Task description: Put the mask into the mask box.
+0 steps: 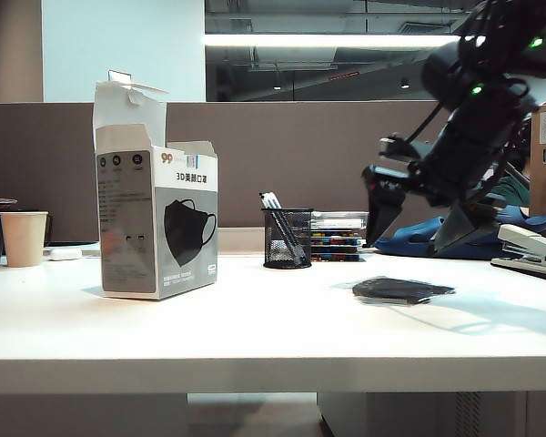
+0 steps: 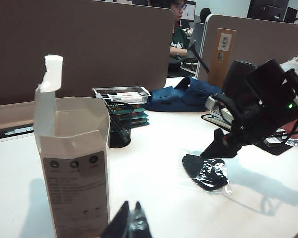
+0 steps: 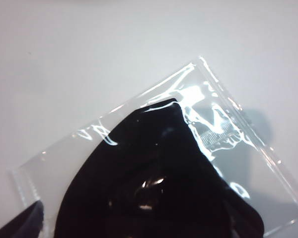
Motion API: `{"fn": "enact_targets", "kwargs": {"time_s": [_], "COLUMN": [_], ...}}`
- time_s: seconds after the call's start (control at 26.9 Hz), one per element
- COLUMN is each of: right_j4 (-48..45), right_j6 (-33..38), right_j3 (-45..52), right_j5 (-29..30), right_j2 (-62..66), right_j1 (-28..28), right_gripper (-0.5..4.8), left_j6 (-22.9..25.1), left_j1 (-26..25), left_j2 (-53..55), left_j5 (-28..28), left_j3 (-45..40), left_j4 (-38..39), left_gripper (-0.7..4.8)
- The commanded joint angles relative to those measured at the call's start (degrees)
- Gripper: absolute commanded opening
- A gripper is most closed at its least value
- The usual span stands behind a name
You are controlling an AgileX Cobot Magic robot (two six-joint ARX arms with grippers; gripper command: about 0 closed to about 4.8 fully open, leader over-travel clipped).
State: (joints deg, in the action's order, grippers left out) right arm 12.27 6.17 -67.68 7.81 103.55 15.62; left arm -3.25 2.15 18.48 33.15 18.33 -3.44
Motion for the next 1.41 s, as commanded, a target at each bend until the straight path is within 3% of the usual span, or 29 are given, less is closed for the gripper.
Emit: {"fn": "enact_targets", "kwargs": {"time_s": [0.04, 0.56, 0.82, 0.97, 1.08, 1.19, 1.23, 1.27, 1.3, 1.41], "right_j4": [0.24, 8.2, 11.08, 11.32, 10.97, 10.64, 10.56, 10.67, 10.64, 10.54], "right_j6": [-0.63, -2.1, -2.21, -2.21, -2.21, -2.21, -2.23, -2.23, -2.21, -2.21], "right_j3": [-1.88, -3.96, -3.93, -3.93, -4.02, -5.09, -5.81, -7.37, -8.48, -11.96], "right_j5": [-3.41, -5.84, -6.4, -6.38, -3.96, 0.61, 2.34, 4.66, 5.92, 9.33], "right_j2": [2.27, 11.98, 13.33, 13.33, 13.18, 12.92, 12.81, 12.63, 12.5, 11.34], "right_j1": [0.57, 1.53, 1.53, 1.53, 1.55, 1.55, 1.57, 1.68, 1.81, 2.27], "right_gripper": [4.79, 4.67, 1.77, 0.42, 0.38, 0.05, -0.05, -0.05, -0.05, -0.05], "left_j6": [0.24, 0.26, 0.24, 0.24, 0.33, 4.11, 5.49, 6.49, 6.38, 6.27], "left_j1": [-0.11, -0.11, -0.11, -0.11, -0.11, -0.13, -0.13, -0.13, -0.13, -0.13], "left_j2": [0.13, 0.13, 0.15, 0.15, 0.15, 0.15, 0.15, 0.33, 0.79, 3.45], "left_j5": [0.07, 0.0, -2.01, -2.36, -2.54, -4.52, -5.22, -6.91, -8.02, -9.16], "left_j3": [0.15, 0.13, 0.13, 0.13, 0.13, 0.13, 0.13, 0.13, 0.13, 0.15], "left_j4": [-0.46, -0.52, -0.55, -0.52, -0.61, -1.86, -2.93, -5.44, -6.69, -11.06], "left_gripper": [-0.05, -0.05, -0.05, -0.05, -0.05, 0.04, 0.16, 0.87, 1.17, 1.26]}}
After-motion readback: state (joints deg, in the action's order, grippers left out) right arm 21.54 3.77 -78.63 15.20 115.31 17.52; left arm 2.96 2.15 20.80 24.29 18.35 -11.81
